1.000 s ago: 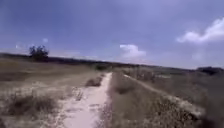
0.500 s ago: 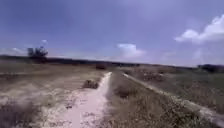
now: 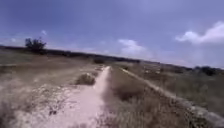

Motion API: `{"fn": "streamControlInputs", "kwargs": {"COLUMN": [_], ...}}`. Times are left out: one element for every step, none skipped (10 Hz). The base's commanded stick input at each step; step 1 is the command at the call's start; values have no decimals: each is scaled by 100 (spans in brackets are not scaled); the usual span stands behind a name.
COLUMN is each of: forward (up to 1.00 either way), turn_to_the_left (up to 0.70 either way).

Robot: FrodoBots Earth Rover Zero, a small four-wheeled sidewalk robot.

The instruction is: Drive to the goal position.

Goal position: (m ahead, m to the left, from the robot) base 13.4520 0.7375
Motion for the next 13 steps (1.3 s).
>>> {"fn": "streamControlInputs", "kwargs": {"forward": [70,70,70,70,70,70,70,70,70,70,70,70,70], "turn_to_the_left": [0,0,0,0,0,0,0,0,0,0,0,0,0]}}
